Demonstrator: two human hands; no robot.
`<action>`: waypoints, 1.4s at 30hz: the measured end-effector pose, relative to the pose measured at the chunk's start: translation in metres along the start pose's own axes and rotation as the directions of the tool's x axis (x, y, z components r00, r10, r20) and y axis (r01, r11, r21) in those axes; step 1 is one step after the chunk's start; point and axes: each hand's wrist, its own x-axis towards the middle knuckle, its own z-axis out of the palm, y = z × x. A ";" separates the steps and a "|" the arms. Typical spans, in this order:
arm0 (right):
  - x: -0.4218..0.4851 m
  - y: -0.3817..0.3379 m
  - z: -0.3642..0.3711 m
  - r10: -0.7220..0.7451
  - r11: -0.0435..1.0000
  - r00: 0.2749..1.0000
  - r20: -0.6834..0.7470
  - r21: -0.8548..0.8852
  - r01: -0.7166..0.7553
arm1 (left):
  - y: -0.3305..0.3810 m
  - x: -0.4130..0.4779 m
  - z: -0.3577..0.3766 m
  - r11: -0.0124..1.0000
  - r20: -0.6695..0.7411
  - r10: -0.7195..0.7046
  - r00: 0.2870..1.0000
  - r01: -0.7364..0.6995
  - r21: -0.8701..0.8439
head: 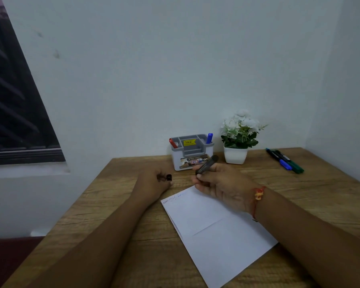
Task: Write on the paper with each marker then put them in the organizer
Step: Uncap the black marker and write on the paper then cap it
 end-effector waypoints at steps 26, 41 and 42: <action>0.016 0.025 -0.002 -0.274 0.694 0.955 -0.113 -0.710 0.116 | 0.008 -0.018 -0.020 0.974 0.438 0.228 0.870 -0.211 -0.087; 0.018 0.027 -0.001 -0.317 0.594 0.936 -0.150 -0.801 0.073 | 0.006 -0.017 -0.020 0.973 0.474 0.230 0.850 -0.201 -0.113; 0.018 0.027 -0.001 -0.313 0.597 0.938 -0.151 -0.799 0.070 | 0.006 -0.017 -0.020 0.974 0.476 0.228 0.850 -0.198 -0.113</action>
